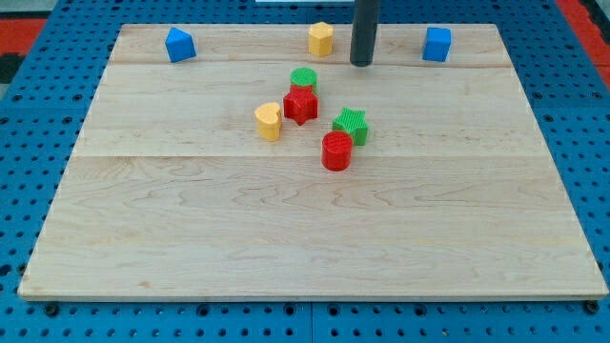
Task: Move the red star to the left of the yellow heart
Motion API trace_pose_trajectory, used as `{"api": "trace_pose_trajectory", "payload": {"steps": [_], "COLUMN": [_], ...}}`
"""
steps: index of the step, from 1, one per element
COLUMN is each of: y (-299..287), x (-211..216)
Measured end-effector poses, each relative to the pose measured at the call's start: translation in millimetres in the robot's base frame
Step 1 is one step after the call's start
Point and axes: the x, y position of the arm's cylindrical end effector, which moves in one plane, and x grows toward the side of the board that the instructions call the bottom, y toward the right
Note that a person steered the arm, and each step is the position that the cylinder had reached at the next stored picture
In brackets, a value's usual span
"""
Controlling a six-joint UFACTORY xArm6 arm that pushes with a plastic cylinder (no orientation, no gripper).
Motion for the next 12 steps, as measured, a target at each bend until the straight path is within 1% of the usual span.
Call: {"api": "trace_pose_trajectory", "payload": {"steps": [1, 2, 4, 6, 7, 8, 9, 10, 11, 12], "y": [-2, -6, -6, -23, -67, -126, -176, -212, -259, -243], "x": [51, 62, 62, 62, 62, 62, 91, 135, 135, 105]}}
